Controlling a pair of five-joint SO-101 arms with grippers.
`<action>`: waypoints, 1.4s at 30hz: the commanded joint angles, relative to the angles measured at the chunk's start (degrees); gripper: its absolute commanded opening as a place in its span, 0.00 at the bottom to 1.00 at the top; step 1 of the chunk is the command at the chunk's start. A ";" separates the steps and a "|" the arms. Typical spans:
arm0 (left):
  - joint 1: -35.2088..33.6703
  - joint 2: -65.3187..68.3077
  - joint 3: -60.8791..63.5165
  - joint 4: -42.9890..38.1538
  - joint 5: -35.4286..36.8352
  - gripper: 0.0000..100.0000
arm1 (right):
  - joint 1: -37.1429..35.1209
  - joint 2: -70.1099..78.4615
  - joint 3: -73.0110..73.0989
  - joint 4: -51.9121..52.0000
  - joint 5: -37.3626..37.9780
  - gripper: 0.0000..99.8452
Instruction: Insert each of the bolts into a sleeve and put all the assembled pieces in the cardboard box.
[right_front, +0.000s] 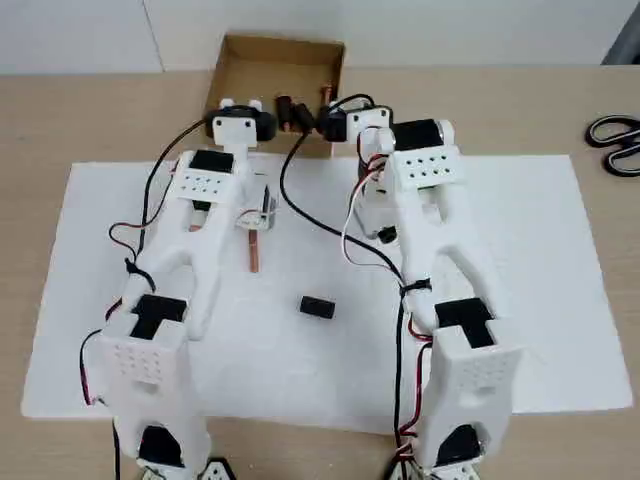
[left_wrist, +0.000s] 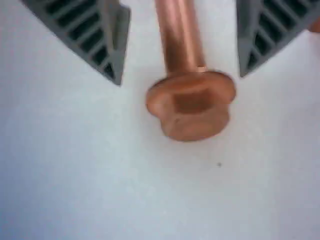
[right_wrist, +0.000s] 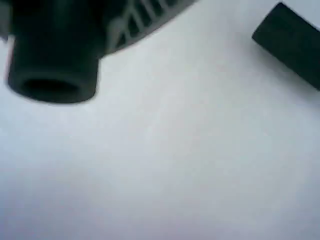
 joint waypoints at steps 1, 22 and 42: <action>-0.18 -0.53 -2.42 -0.88 0.62 0.14 | 0.66 -0.75 -3.34 0.13 0.00 0.00; 0.44 5.89 -2.77 -0.88 3.25 0.05 | 0.66 -0.57 -3.34 0.04 0.00 0.00; 1.67 5.80 -43.03 28.48 3.25 0.00 | 0.57 -4.70 -3.34 0.22 0.00 0.00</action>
